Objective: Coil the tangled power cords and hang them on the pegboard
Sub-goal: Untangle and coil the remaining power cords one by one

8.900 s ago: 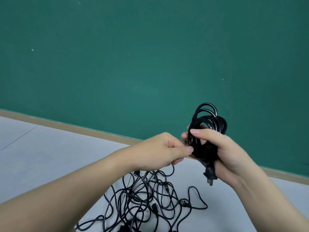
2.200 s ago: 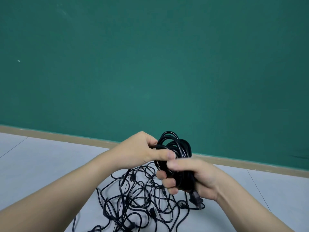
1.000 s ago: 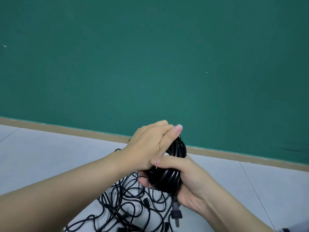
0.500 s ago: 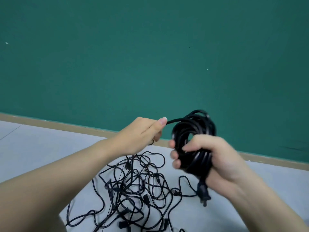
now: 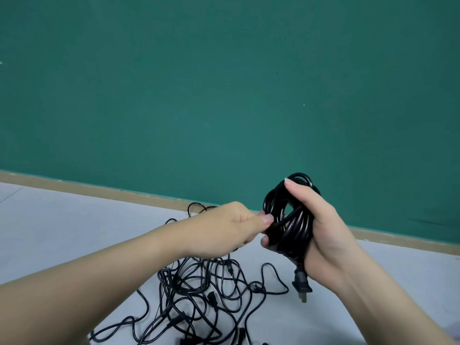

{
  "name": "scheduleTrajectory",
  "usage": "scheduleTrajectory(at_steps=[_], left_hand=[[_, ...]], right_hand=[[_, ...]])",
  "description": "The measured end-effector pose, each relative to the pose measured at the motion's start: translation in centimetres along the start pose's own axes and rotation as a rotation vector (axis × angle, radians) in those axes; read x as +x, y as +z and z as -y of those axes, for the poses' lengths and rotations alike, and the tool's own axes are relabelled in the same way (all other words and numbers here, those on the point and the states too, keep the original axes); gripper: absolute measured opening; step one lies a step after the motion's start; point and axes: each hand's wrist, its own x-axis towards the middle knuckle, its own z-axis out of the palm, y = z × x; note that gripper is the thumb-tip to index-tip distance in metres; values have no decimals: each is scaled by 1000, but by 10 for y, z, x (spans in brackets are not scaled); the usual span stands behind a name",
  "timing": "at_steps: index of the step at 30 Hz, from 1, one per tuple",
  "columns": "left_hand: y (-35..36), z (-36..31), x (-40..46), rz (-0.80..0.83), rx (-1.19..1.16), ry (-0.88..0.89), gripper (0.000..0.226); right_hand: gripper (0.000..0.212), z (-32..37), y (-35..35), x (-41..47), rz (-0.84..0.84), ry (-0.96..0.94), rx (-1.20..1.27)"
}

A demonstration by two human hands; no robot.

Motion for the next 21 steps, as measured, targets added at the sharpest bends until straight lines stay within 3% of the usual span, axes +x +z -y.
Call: scheduleTrajectory(at_steps=[4,8,13,21], left_hand=[[-3,-3,-1,63,-2,-66,58],[-7,-2,-4,74,5,-70,58],[-9,-1,-4,3,-14,-66,58],[-10,-1,-6,17,-168,-81,57]], right_hand=[[39,-5,-2,2,15,34,68],[13,-7,-2,4,33,-21,94],[6,-7,-1,10,53,-34,217],[15,-15,12,11,88,-115,121]])
